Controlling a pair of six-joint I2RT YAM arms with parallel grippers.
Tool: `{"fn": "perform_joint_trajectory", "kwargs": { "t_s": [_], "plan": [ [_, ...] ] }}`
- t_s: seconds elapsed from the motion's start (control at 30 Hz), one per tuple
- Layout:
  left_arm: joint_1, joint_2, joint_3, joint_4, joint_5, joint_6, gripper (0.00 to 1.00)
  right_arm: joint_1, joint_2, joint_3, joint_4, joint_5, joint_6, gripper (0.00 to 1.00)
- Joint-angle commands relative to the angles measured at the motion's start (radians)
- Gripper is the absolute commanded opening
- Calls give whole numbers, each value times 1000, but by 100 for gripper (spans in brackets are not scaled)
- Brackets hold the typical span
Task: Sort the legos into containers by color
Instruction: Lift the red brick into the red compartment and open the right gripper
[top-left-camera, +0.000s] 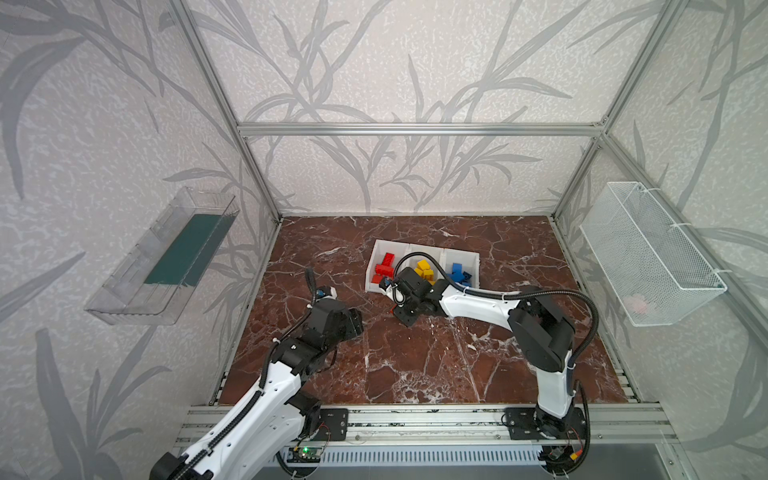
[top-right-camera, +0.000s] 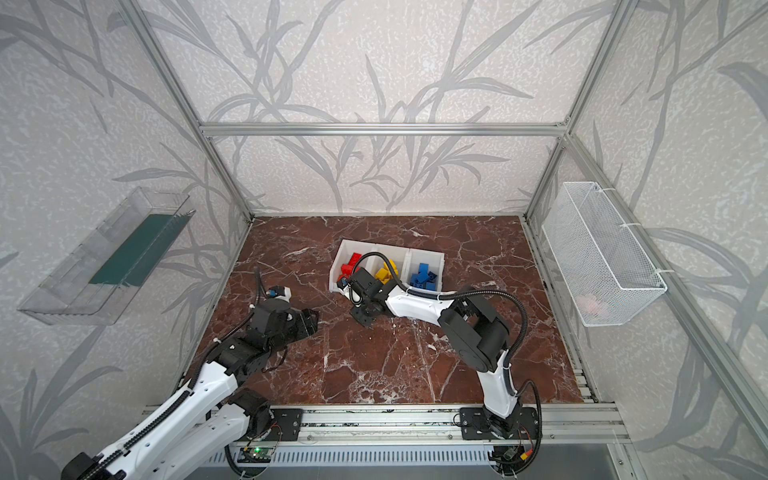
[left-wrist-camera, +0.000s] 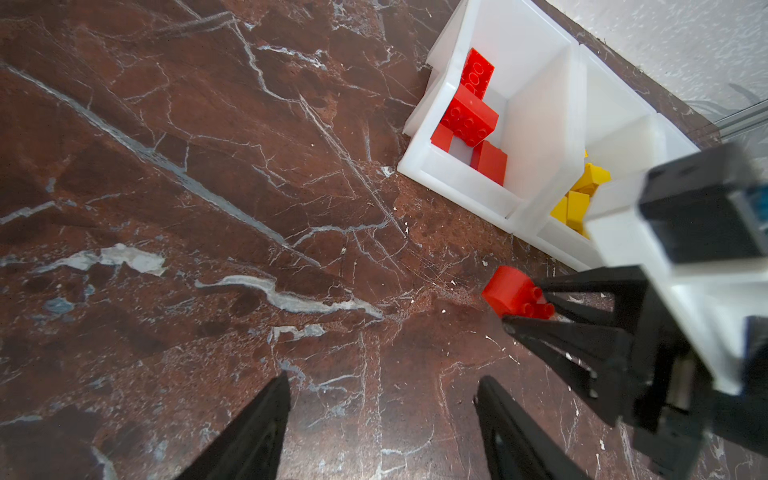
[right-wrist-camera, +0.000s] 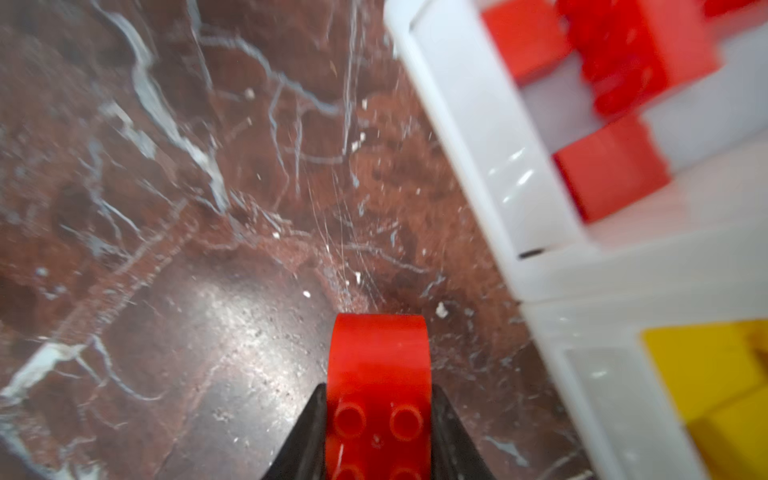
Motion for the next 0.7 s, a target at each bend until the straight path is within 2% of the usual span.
{"fn": "perform_joint_trajectory", "kwargs": {
  "t_s": [0.0,0.17,0.37,0.53,0.57,0.67],
  "plan": [
    [4,-18,-17,-20,-21,-20,73,-5,-41,131,-35,60,-30,28],
    [5,-34,-22,-21,-20,-25,73,-38,51,312,-42,66,-33,28],
    [5,-53,-28,-31,-21,-29,73,-87,185,503,-117,95,34,28],
    [4,-57,-40,-25,-14,-39,73,-90,218,545,-152,94,50,30],
    [3,-57,-41,-25,-14,-40,73,-89,217,541,-150,98,56,34],
    [3,-60,-39,-26,-14,-40,73,-92,212,538,-149,112,73,57]
  ]
}}
